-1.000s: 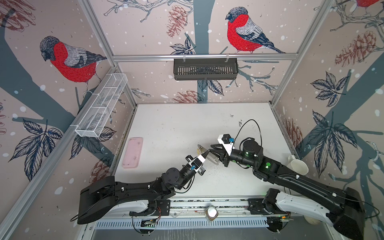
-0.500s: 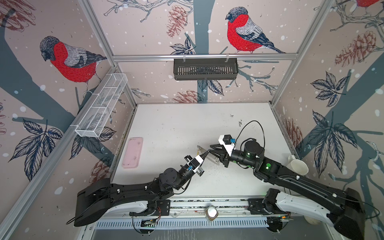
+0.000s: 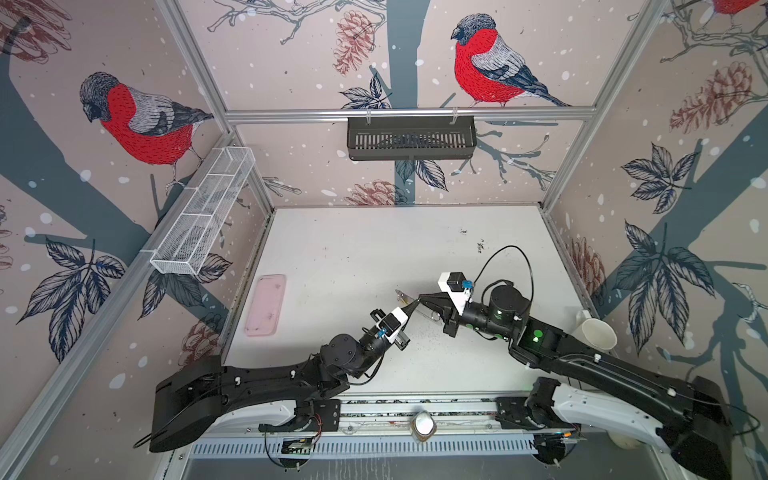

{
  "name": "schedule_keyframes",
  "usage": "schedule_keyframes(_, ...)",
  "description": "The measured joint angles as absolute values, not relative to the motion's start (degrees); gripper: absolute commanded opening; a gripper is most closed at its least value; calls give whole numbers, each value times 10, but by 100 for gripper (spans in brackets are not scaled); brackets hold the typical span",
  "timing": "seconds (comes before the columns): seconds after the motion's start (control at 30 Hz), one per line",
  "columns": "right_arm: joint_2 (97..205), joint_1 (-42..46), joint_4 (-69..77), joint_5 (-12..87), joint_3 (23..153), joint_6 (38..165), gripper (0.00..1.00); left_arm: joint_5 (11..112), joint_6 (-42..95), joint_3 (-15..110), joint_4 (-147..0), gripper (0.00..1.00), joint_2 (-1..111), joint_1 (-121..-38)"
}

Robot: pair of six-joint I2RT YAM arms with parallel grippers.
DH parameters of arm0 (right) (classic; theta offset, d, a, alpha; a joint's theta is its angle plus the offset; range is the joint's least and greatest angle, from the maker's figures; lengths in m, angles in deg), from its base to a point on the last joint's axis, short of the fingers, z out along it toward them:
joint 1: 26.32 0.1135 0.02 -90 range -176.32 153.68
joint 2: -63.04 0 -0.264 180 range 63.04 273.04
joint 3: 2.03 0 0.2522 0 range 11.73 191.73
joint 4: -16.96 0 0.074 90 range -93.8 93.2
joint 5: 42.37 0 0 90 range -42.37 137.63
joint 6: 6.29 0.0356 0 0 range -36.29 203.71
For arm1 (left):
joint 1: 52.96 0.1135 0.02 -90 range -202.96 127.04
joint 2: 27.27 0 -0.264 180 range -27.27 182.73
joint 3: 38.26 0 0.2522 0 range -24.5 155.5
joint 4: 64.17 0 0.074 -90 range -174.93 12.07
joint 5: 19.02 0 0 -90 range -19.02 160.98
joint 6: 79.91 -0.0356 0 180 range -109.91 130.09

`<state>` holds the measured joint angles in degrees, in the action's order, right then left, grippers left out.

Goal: Put the keys on the keyring

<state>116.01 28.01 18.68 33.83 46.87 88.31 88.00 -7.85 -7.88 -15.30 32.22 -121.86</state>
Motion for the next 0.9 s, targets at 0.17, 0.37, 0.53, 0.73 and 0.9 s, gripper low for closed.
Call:
schedule_keyframes(0.17, 1153, 281, 193, 344, 461, 882, 0, 877, -78, -80, -156, 0, 318, -1219)
schedule_keyframes(0.37, 1147, 284, 199, 346, 454, 881, 0, 873, -77, -87, -152, 7, 311, -1219)
schedule_keyframes(0.53, 1140, 283, 205, 357, 452, 881, 0, 871, -77, -91, -153, 9, 300, -1219)
schedule_keyframes(0.73, 1136, 282, 213, 372, 452, 880, 0, 862, -77, -93, -156, 12, 292, -1219)
schedule_keyframes(0.9, 1136, 282, 213, 372, 451, 878, 0, 862, -77, -93, -156, 16, 292, -1219)
